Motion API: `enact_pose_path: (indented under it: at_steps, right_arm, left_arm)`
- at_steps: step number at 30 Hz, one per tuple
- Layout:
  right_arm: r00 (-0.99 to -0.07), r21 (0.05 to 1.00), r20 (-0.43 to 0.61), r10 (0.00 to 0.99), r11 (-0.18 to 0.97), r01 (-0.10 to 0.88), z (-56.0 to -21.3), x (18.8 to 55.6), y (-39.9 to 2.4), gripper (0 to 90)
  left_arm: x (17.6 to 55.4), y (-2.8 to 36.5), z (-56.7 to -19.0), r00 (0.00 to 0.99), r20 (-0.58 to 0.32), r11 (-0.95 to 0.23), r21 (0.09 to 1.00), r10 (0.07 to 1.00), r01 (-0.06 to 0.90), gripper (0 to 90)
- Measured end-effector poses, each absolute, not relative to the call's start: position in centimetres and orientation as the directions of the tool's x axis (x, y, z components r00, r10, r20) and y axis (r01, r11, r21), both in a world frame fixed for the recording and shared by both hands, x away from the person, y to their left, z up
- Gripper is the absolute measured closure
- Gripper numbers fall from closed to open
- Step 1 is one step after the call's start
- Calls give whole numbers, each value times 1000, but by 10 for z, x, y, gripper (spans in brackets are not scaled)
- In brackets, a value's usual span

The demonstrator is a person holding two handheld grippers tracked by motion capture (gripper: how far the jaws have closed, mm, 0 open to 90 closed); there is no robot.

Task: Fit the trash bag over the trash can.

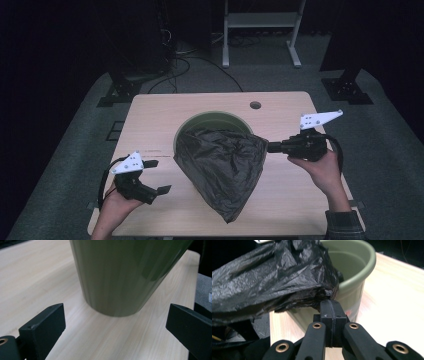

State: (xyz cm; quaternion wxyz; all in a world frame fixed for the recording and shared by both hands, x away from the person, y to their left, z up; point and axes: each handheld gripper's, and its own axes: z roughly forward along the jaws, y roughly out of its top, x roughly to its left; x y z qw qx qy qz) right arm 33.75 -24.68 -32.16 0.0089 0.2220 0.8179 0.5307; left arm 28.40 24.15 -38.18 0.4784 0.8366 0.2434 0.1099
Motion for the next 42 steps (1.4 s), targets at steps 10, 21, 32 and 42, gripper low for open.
enact_pose_path:
  at_steps: [10, 21, 32, 42]
  right_arm:
    - [-914, 876, 179, 363, 365, 316, -300, 357, -214, 898]
    - [-920, 811, 111, 376, 501, 302, -297, 385, -150, 753]
    - [-860, 853, 95, 501, 405, 330, -284, 387, -195, 604]
    - [-842, 866, 97, 530, 372, 334, -283, 367, -231, 577]
  left_arm:
    - [277, 231, -333, 889, 31, -435, 879, 456, 192, 10]
    - [282, 222, -314, 900, 68, -441, 886, 431, 144, 10]
    - [284, 207, -300, 912, 95, -446, 889, 399, 103, 10]
    - [282, 180, -292, 944, 102, -451, 891, 314, 54, 34]
